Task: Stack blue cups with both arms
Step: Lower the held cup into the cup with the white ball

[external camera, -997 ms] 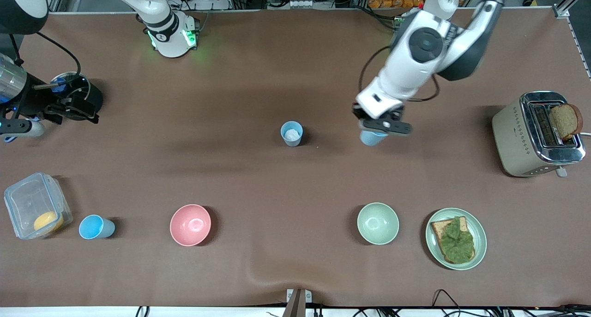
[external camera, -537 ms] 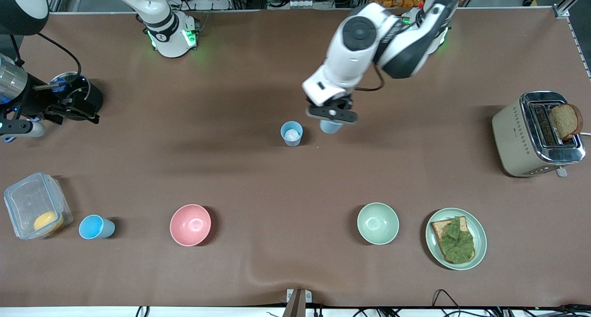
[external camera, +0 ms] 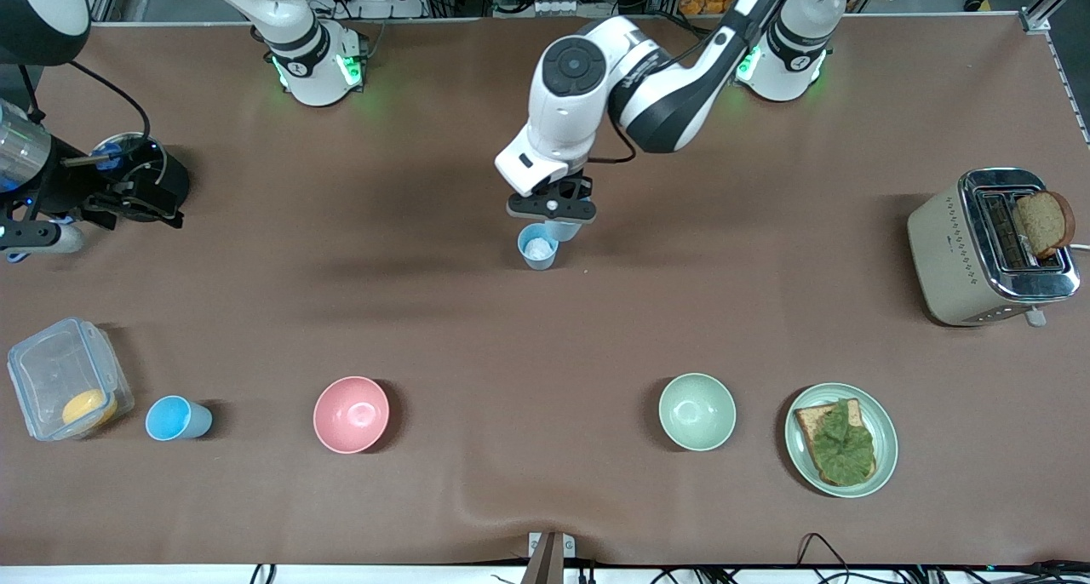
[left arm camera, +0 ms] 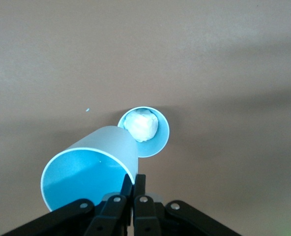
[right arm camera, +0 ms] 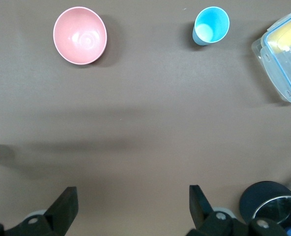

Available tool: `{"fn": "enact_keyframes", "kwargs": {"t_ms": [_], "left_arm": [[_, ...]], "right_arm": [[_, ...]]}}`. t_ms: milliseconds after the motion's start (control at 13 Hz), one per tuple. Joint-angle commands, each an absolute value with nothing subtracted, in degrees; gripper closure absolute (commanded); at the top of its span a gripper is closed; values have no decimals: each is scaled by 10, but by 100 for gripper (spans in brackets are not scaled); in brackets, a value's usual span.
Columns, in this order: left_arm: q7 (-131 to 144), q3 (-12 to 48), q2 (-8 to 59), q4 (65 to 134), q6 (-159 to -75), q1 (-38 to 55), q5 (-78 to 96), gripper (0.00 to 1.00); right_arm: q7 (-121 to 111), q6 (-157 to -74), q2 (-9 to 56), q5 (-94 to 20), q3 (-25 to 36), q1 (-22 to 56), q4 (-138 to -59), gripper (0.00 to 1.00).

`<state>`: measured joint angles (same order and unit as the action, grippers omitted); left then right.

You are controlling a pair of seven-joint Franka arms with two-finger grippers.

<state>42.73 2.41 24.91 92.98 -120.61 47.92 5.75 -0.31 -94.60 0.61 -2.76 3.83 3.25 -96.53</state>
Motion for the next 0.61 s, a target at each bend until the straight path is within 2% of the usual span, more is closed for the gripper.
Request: {"fn": "enact_keyframes", "kwargs": {"t_ms": [0, 537], "left_arm": [[448, 0, 282, 888, -1190, 508, 70, 100], [481, -25, 328, 860, -1209, 547, 90, 100]], "right_arm": [[-3, -941, 10, -26, 26, 17, -960, 0], [-3, -941, 10, -26, 26, 17, -960, 0]]}}
